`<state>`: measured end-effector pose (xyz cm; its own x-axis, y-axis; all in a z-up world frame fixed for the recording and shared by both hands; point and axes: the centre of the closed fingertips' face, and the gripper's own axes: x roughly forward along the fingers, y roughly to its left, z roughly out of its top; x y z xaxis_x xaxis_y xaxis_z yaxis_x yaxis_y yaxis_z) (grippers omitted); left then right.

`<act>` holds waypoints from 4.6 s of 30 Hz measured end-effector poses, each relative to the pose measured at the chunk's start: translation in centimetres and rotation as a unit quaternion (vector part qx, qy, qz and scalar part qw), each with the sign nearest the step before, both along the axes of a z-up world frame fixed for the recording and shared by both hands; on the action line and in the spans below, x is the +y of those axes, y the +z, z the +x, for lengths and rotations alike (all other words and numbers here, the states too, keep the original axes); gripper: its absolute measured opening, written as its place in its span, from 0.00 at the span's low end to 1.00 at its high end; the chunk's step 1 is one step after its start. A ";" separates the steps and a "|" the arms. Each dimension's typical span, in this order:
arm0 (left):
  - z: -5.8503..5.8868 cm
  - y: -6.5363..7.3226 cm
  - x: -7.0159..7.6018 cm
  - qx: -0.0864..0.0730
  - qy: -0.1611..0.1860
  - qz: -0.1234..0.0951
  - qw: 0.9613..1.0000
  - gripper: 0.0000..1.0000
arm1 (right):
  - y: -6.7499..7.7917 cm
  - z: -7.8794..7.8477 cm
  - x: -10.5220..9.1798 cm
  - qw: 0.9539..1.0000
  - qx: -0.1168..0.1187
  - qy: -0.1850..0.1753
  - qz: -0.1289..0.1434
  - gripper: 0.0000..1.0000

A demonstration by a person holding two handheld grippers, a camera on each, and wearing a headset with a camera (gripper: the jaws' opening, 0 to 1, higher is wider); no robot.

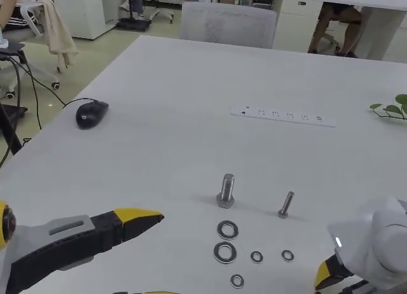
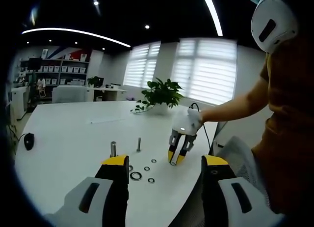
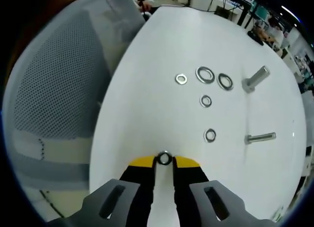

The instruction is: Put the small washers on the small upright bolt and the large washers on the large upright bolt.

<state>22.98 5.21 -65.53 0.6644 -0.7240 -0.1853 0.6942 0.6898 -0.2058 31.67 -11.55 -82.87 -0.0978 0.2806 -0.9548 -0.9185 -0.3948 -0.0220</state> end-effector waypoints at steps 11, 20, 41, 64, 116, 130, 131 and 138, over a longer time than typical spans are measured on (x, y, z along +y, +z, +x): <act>-0.1 0.0 -0.1 0.001 -0.002 0.002 1.000 0.58 | 0.0 0.2 0.0 1.000 0.006 -0.020 0.000 0.13; -0.1 0.3 -0.1 -0.002 -0.003 0.001 1.000 0.58 | 0.0 0.2 0.1 1.000 0.003 -0.007 -0.012 0.13; 0.2 0.3 -0.2 0.000 -0.010 0.008 1.000 0.58 | 2.0 1.4 0.5 1.000 0.001 -0.020 -0.006 0.12; 0.1 0.4 -0.6 -0.003 -0.011 0.007 1.000 0.58 | 6.4 6.7 1.9 0.998 -0.045 -0.045 0.017 0.12; 1.8 0.0 0.6 0.003 0.002 0.006 1.000 0.58 | 7.3 12.3 6.7 0.997 -0.056 -0.047 0.030 0.12; 1.9 0.0 0.6 0.003 0.004 0.000 1.000 0.58 | 6.2 12.5 6.7 0.998 -0.051 -0.043 0.016 0.12; 1.9 0.0 0.6 0.003 0.005 0.000 1.000 0.58 | 6.2 12.6 6.7 0.998 -0.051 -0.043 0.015 0.12; 1.9 -0.1 0.6 0.006 0.005 0.001 1.000 0.57 | 5.7 12.6 6.7 0.998 -0.049 -0.038 0.008 0.12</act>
